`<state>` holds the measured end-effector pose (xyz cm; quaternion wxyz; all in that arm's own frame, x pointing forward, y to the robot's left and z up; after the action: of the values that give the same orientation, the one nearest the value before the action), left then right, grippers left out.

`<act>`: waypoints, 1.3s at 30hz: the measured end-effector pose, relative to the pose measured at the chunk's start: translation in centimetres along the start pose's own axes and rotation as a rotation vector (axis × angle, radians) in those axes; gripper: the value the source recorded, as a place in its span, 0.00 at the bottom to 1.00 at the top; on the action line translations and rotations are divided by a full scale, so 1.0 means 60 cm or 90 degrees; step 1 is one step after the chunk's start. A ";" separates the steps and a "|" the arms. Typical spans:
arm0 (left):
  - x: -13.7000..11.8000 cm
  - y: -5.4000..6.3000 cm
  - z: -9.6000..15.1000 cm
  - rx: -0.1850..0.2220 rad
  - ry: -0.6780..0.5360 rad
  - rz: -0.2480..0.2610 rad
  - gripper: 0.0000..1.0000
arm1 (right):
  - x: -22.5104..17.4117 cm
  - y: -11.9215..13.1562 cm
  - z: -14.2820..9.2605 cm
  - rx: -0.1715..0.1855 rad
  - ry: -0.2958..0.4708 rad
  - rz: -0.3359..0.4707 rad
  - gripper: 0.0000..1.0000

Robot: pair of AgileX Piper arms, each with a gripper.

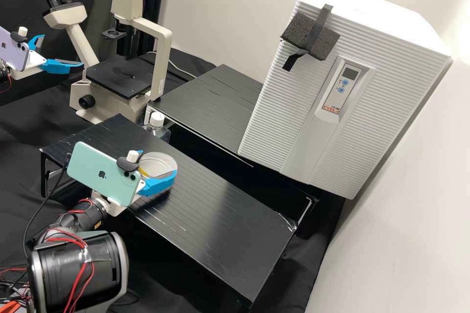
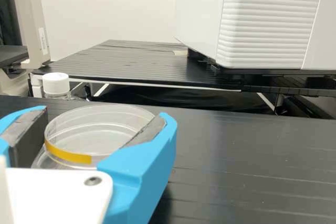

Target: Close the petri dish lid.

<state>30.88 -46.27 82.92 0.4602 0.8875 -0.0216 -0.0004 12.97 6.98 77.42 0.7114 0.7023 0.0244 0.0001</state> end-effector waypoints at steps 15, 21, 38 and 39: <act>0.000 0.000 0.000 0.000 0.000 0.000 1.00 | -0.019 0.000 -0.006 0.026 0.007 -0.033 0.00; 0.000 0.000 0.000 0.000 0.000 0.000 1.00 | -0.021 0.000 -0.005 0.022 0.003 -0.038 0.00; 0.000 0.000 0.000 0.000 0.000 0.000 1.00 | -0.023 0.005 -0.002 0.006 -0.006 -0.034 1.00; 0.000 0.000 0.000 0.000 0.000 0.000 1.00 | -0.024 0.006 -0.002 0.005 -0.005 -0.034 1.00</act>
<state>30.88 -46.27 82.92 0.4602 0.8875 -0.0216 -0.0004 11.57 7.08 77.80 0.7086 0.7041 0.0403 -0.0217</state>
